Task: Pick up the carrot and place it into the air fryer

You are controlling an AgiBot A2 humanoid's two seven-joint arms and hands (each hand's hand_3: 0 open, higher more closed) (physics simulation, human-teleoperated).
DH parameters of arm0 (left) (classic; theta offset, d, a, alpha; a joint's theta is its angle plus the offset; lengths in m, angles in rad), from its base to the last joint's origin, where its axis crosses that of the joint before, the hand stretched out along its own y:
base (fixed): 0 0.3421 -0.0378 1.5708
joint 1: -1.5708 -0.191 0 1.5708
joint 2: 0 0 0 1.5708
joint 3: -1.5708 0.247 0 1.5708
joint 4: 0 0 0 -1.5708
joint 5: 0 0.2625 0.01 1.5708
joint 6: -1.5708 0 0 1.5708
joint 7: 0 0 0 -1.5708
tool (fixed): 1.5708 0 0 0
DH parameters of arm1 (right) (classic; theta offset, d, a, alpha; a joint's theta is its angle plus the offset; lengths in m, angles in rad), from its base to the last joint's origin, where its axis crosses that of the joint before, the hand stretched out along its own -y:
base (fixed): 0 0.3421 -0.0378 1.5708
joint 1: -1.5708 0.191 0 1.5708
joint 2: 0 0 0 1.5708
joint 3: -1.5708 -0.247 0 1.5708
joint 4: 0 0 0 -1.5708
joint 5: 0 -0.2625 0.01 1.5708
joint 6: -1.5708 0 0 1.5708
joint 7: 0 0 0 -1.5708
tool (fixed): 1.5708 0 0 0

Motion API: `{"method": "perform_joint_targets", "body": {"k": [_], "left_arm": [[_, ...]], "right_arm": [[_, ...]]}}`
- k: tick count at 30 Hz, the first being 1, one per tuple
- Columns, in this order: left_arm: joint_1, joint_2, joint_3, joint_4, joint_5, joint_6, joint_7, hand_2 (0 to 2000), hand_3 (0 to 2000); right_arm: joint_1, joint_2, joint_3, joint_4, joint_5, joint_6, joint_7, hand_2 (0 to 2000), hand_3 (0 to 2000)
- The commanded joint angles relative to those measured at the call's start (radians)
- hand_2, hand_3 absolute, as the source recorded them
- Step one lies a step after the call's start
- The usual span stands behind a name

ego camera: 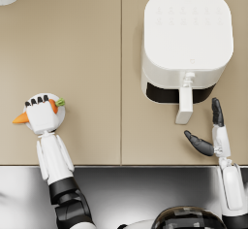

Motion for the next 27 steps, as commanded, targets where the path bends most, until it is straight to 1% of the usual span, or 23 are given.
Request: {"method": "perform_joint_targets", "body": {"k": [1, 4, 7, 10, 13, 16, 22, 24, 25, 26, 27], "left_arm": [[-0.041, 0.002, 0.034, -0.166, -0.043, 0.007, 0.013, 2000, 2000], [-0.087, 0.007, 0.053, -0.378, -0.173, 0.013, 0.034, 2000, 2000], [-0.105, 0.013, 0.063, -0.567, -0.304, 0.017, 0.043, 2000, 2000], [-0.114, 0.016, 0.098, -0.699, -0.422, 0.021, 0.046, 2000, 2000], [-0.122, 0.02, 0.141, -0.778, -0.472, 0.027, 0.047, 2000, 2000], [-0.114, 0.027, 0.177, -0.799, -0.491, 0.032, 0.048, 2000, 2000], [-0.094, 0.042, 0.21, -0.809, -0.5, 0.042, 0.047, 2000, 2000], [-0.094, 0.046, 0.207, -0.809, -0.501, 0.042, 0.047, 2000, 2000], [-0.092, 0.048, 0.207, -0.816, -0.501, 0.043, 0.048, 2000, 2000], [-0.095, 0.049, 0.209, -0.822, -0.501, 0.047, 0.048, 2000, 2000], [-0.094, 0.05, 0.215, -0.823, -0.501, 0.049, 0.048, 2000, 2000]], "right_arm": [[0.015, -0.008, 0.043, -0.03, 0.0, 0.0, 0.0, 0, 0], [0.026, -0.017, 0.065, -0.076, 0.0, 0.0, 0.0, 0, 0], [0.03, -0.024, 0.076, -0.135, 0.0, 0.0, 0.0, 0, 0], [0.039, -0.032, 0.071, -0.18, 0.0, 0.0, 0.0, 0, 0], [0.061, -0.045, 0.1, -0.293, 0.0, 0.0, 0.0, 0, 0], [0.084, -0.059, 0.128, -0.365, 0.0, 0.0, 0.0, 0, 0], [0.131, -0.09, 0.178, -0.447, 0.0, -0.002, 0.0, 0, 0], [0.146, -0.098, 0.192, -0.442, 0.001, -0.03, 0.0, 0, 0], [0.148, -0.098, 0.194, -0.432, 0.001, -0.045, 0.0, 1361, 327], [0.159, -0.102, 0.197, -0.432, 0.002, -0.073, 0.0, 2000, 653], [0.172, -0.107, 0.202, -0.45, 0.002, -0.11, 0.0, 2000, 980]]}}
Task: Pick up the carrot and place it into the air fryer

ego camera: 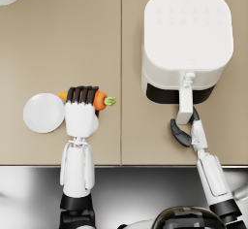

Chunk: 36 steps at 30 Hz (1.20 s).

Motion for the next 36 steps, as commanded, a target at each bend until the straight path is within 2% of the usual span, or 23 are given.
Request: {"method": "perform_joint_targets", "body": {"k": [1, 3, 4, 5, 7, 11, 15, 18, 21, 22, 27, 33, 35, 36], "left_arm": [[0.018, 0.005, 0.01, -0.026, 0.0, -0.001, 0.0, 2000, 2000], [0.022, 0.009, 0.024, -0.024, 0.0, -0.004, 0.001, 2000, 2000], [0.027, 0.012, 0.034, -0.021, 0.0, -0.007, 0.001, 2000, 2000], [0.04, 0.018, 0.044, -0.014, 0.0, -0.01, 0.002, 2000, 2000], [0.07, 0.03, 0.068, 0.006, 0.0, -0.012, 0.002, 2000, 2000], [0.105, 0.052, 0.122, 0.024, -0.001, -0.005, 0.001, 2000, 2000], [0.133, 0.077, 0.208, 0.038, -0.001, -0.003, 0.002, 2000, 2000], [0.167, 0.108, 0.284, 0.057, -0.001, 0.004, 0.002, 2000, 2000], [0.204, 0.161, 0.373, 0.082, 0.0, 0.006, 0.002, 2000, 2000], [0.22, 0.182, 0.399, 0.089, 0.0, 0.005, 0.002, 2000, 2000], [0.265, 0.253, 0.527, 0.163, 0.0, 0.006, 0.003, 2000, 2000], [0.272, 0.294, 0.714, 0.27, 0.0, 0.007, 0.004, 2000, 2000], [0.268, 0.3, 0.738, 0.318, 0.0, 0.005, 0.004, 2000, 2000], [0.328, 0.247, 0.838, 0.342, 0.0, 0.004, 0.004, 2000, 2000]], "right_arm": [[0.062, -0.027, 0.032, -0.019, 0.0, -0.03, 0.0, 2000, 1307], [0.076, -0.031, 0.05, -0.012, 0.001, -0.031, -0.001, 2000, 1960], [0.07, -0.023, 0.066, 0.002, 0.001, -0.01, -0.001, 2000, 2000], [0.049, -0.005, 0.09, 0.052, 0.002, 0.013, -0.002, 2000, 2000], [-0.02, 0.056, 0.135, 0.184, 0.002, 0.003, -0.005, 2000, 2000], [-0.097, 0.145, 0.206, 0.366, 0.003, -0.026, -0.013, 2000, 2000], [-0.135, 0.253, 0.296, 0.53, 0.003, 0.021, -0.008, 2000, 2000], [-0.167, 0.383, 0.404, 0.691, 0.004, 0.057, -0.003, 2000, 2000], [-0.175, 0.478, 0.497, 0.796, 0.003, 0.061, 0.001, 2000, 2000], [-0.18, 0.525, 0.31, 0.48, 0.003, 0.06, 0.001, 2000, 2000], [-0.18, 0.684, 0.411, 0.583, 0.001, 0.085, 0.009, 2000, 2000], [-0.178, 0.723, 0.443, 0.603, 0.0, 0.107, 0.005, 2000, 2000], [-0.177, 0.72, 0.445, 0.597, 0.0, 0.113, 0.005, 2000, 2000], [-0.177, 0.718, 0.446, 0.592, 0.0, 0.114, 0.005, 2000, 2000]]}}
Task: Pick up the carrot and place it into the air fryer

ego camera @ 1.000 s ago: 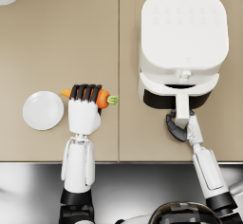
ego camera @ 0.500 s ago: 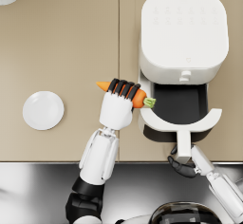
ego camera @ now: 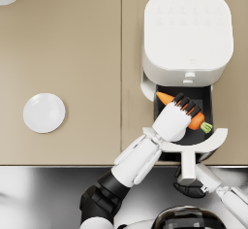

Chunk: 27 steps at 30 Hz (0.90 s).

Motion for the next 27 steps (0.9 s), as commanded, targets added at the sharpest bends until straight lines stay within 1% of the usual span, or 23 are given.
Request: {"method": "perform_joint_targets", "body": {"k": [1, 2, 3, 5, 7, 8, 9, 10, 11, 12, 13, 16, 17, 18, 20, 22, 24, 27], "left_arm": [[0.04, 0.016, 0.07, 0.104, 0.0, -0.001, 0.0, 2000, 2000], [0.037, 0.015, 0.065, 0.12, 0.0, -0.001, 0.0, 639, 1673], [0.031, 0.013, 0.06, 0.131, 0.0, -0.006, 0.0, 0, 1347], [0.003, -0.008, 0.045, 0.105, 0.001, -0.007, -0.001, 0, 693], [-0.044, -0.048, 0.019, 0.017, 0.001, -0.016, -0.001, 0, 40], [-0.076, -0.074, -0.018, -0.055, 0.001, -0.01, 0.0, 0, 0], [-0.109, -0.11, -0.058, -0.136, 0.001, -0.003, 0.0, 0, 0], [-0.142, -0.136, -0.108, -0.2, 0.001, 0.011, -0.003, 0, 0], [-0.179, -0.154, -0.155, -0.254, 0.001, 0.072, -0.016, 0, 0], [-0.204, -0.17, -0.202, -0.291, 0.001, 0.064, -0.013, 0, 0], [-0.218, -0.179, -0.243, -0.325, 0.001, 0.052, -0.011, 0, 0], [-0.248, -0.194, -0.359, -0.377, 0.0, 0.022, -0.004, 0, 0], [-0.254, -0.195, -0.389, -0.383, 0.0, 0.017, -0.003, 0, 0], [-0.263, -0.199, -0.423, -0.4, 0.0, 0.014, -0.002, 0, 0], [-0.277, -0.202, -0.481, -0.413, 0.0, 0.009, -0.001, 0, 0], [-0.283, -0.201, -0.513, -0.421, 0.0, 0.007, -0.001, 0, 0], [-0.295, -0.204, -0.538, -0.432, 0.0, 0.006, -0.001, 0, 0], [-0.285, -0.196, -0.558, -0.419, 0.0, 0.005, 0.0, 0, 0]], "right_arm": [[0.0, -0.003, 0.001, -0.005, 0.0, 0.002, 0.0, 2000, 2000], [0.001, -0.006, 0.001, -0.009, 0.0, 0.004, 0.0, 2000, 2000], [0.001, -0.007, 0.001, -0.011, 0.0, 0.005, -0.001, 2000, 2000], [0.0, -0.01, 0.003, -0.018, 0.0, 0.009, 0.001, 2000, 2000], [0.0, -0.015, 0.003, -0.025, 0.0, 0.016, 0.001, 2000, 2000], [0.002, -0.021, 0.002, -0.028, 0.0, 0.027, -0.001, 2000, 2000], [0.003, -0.025, 0.001, -0.028, 0.001, 0.047, -0.002, 2000, 2000], [0.001, -0.025, 0.002, -0.023, 0.0, 0.07, -0.003, 2000, 2000], [-0.011, -0.004, 0.013, -0.001, -0.001, 0.061, 0.002, 2000, 2000], [-0.019, 0.007, 0.022, 0.013, -0.002, 0.046, 0.003, 2000, 2000], [-0.019, 0.006, 0.022, 0.012, -0.002, 0.043, 0.002, 2000, 2000], [-0.009, -0.009, 0.011, -0.006, -0.003, 0.068, 0.001, 2000, 2000], [0.029, -0.135, 0.031, 0.198, -0.003, 0.072, 0.001, 2000, 2000], [0.039, -0.153, 0.012, 0.183, -0.004, 0.074, 0.001, 2000, 2000], [0.059, -0.183, -0.022, 0.149, -0.003, 0.099, 0.004, 2000, 2000], [0.085, -0.237, -0.061, 0.108, -0.002, 0.13, 0.007, 2000, 2000], [0.118, -0.313, -0.117, 0.081, -0.001, 0.148, 0.005, 2000, 2000], [0.166, -0.397, -0.163, 0.006, 0.002, 0.227, 0.001, 2000, 2000]]}}
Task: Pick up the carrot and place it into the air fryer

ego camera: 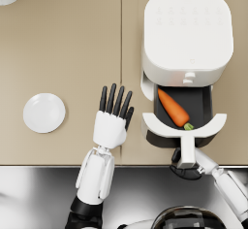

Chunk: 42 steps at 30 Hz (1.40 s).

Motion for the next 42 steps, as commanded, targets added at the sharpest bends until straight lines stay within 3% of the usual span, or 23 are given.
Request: {"method": "perform_joint_targets", "body": {"k": [1, 8, 14, 17, 29, 36, 41, 42], "left_arm": [[0.019, 0.009, -0.052, 0.001, 0.0, 0.0, 0.0, 0, 0], [0.027, 0.018, -0.106, -0.012, 0.0, 0.0, 0.0, 0, 0], [0.027, 0.019, -0.188, -0.028, 0.0, 0.0, 0.0, 0, 0], [0.025, 0.019, -0.222, -0.034, 0.0, 0.0, 0.0, 0, 0], [0.04, 0.016, -0.232, -0.034, -0.001, 0.0, 0.0, 0, 0], [0.06, 0.018, -0.227, -0.026, -0.001, 0.0, 0.0, 0, 0], [0.05, 0.017, -0.24, -0.028, -0.001, 0.0, 0.0, 0, 0], [0.04, 0.017, -0.231, -0.024, -0.001, 0.0, 0.0, 0, 0]], "right_arm": [[0.093, -0.175, -0.043, 0.237, 0.001, 0.03, -0.004, 2000, 2000], [0.216, -0.301, -0.122, 0.022, 0.004, 0.132, -0.014, 2000, 2000], [0.326, -0.337, -0.115, -0.12, 0.005, 0.2, -0.01, 2000, 2000], [0.374, -0.375, -0.139, -0.215, 0.005, 0.166, -0.003, 2000, 2000], [0.575, -0.526, -0.211, -0.566, 0.003, 0.16, 0.001, 2000, 2000], [0.646, -0.541, -0.193, -0.677, 0.005, 0.14, -0.019, 2000, 2000], [0.641, -0.524, -0.155, -0.66, 0.001, 0.133, -0.016, 2000, 2000], [0.455, -0.385, -0.19, -0.698, 0.002, 0.135, -0.015, 2000, 2000]]}}
